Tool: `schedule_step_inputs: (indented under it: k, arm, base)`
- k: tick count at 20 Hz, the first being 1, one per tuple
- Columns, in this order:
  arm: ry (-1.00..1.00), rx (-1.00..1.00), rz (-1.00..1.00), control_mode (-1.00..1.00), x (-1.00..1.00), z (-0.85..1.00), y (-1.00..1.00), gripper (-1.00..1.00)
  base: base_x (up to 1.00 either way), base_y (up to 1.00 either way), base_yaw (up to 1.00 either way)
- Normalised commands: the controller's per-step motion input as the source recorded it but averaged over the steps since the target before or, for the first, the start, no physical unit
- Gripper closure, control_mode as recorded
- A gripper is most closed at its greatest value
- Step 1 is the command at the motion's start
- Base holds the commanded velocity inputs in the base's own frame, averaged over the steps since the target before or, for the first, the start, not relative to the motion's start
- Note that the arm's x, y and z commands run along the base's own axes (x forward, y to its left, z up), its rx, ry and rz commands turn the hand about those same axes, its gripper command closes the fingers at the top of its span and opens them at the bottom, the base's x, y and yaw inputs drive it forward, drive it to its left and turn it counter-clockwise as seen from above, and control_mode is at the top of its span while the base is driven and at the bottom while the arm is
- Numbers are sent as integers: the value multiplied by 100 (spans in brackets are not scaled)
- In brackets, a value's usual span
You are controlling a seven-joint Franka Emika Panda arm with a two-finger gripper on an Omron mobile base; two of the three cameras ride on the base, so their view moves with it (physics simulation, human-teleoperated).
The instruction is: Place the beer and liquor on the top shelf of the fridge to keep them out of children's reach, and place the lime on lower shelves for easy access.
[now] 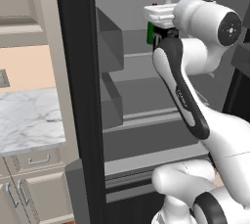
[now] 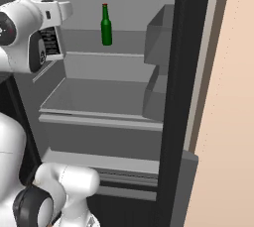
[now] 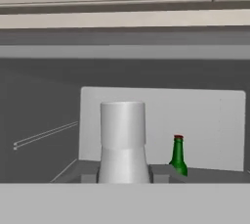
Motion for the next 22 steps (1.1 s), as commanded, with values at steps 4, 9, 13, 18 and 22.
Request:
schedule_step_inputs:
  k: [4,9,13,18,22]
  arm:
    - [0,0,0,-100,54,-6,3,100]
    - [0,3,0,-100,60,-15,0,100]
    - [0,2,0,-100,60,-25,0,100]
    - [0,0,0,-100,57,-24,0,100]
    - [0,0,0,-100,47,-4,1,100]
  base:
    - [0,0,0]
    - [0,0,0]
    - [0,0,0]
    - [0,0,0]
    - [0,0,0]
